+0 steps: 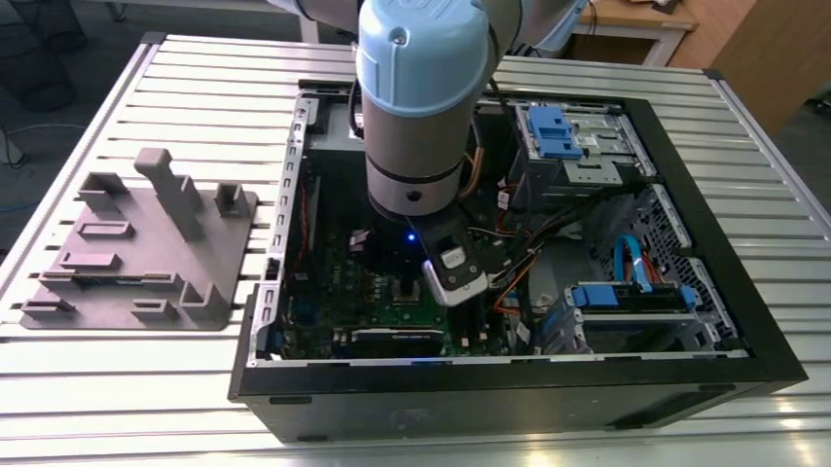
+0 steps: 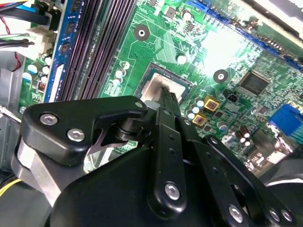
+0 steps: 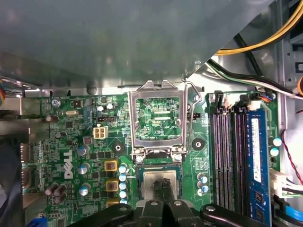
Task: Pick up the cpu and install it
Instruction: 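Place the cpu into insertion slot, then close the cpu cover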
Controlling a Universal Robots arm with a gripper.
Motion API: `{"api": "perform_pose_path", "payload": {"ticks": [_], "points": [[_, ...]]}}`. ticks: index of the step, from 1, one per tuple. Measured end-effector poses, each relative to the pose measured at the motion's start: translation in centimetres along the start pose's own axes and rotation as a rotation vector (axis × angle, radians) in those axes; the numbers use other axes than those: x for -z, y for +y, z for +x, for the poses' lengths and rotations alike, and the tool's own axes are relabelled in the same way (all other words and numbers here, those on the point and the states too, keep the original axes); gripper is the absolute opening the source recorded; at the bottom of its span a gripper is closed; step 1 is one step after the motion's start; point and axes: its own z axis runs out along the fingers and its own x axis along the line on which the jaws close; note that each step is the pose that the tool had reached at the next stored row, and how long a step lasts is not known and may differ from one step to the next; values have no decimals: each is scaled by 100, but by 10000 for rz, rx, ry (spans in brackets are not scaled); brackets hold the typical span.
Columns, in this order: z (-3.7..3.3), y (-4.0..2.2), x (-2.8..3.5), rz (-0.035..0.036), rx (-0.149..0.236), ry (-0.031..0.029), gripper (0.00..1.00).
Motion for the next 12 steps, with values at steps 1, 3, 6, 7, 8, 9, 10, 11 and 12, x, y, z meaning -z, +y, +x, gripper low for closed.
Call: {"api": "perform_pose_path", "payload": {"ticks": [1,3,6,7,8,9,10,11,12], "points": [[0,1,3,-1,0,0,11],[-2,1,40,0,0,0,11],[-3,2,77,0,0,0,11],[-3,2,80,0,0,0,11],[-3,2,81,0,0,1,11],[-4,3,100,0,0,0,11],[-5,3,121,1,0,1,11],[-5,3,123,1,0,0,11],[-5,3,125,0,0,0,11]]}}
